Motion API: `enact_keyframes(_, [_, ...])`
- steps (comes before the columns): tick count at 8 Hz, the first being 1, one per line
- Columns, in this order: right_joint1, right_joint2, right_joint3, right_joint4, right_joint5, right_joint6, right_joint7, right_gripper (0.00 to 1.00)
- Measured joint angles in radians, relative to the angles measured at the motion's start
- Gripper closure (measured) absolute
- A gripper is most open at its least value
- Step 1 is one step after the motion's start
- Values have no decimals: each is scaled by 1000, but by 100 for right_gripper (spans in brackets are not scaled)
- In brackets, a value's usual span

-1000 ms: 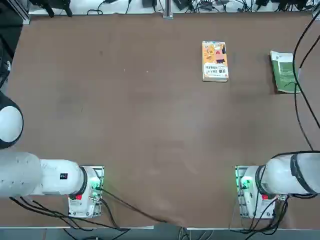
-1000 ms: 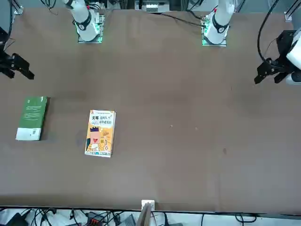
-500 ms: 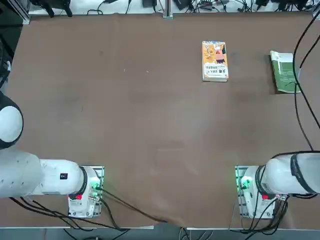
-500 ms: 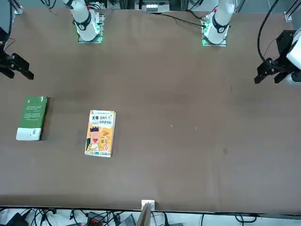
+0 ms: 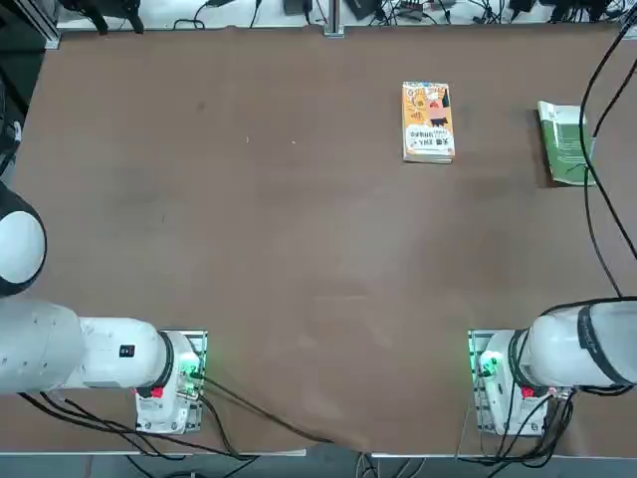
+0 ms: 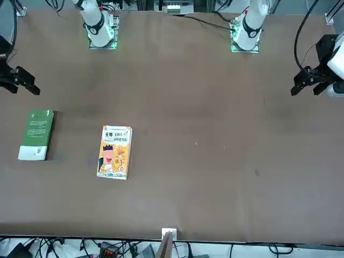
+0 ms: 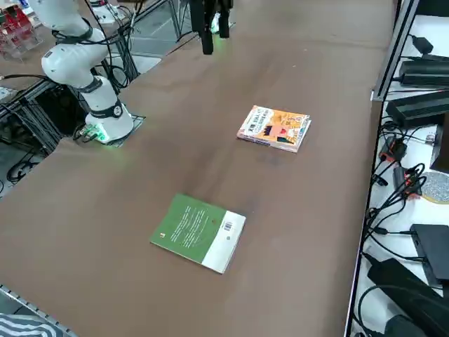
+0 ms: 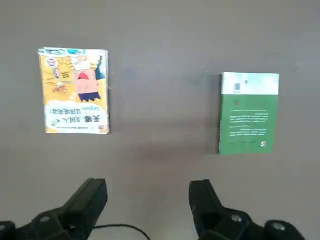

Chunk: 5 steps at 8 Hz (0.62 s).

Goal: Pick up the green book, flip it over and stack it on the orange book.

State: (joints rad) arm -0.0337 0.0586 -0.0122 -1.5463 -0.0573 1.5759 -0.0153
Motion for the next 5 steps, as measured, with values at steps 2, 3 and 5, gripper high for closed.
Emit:
enact_keyframes(2, [3, 74, 0, -15, -51, 48, 0, 0])
enact_keyframes(3, [4, 118, 0, -17, -79, 78, 0, 0])
enact_keyframes(5, [5, 193, 0, -17, -148, 112, 28, 0])
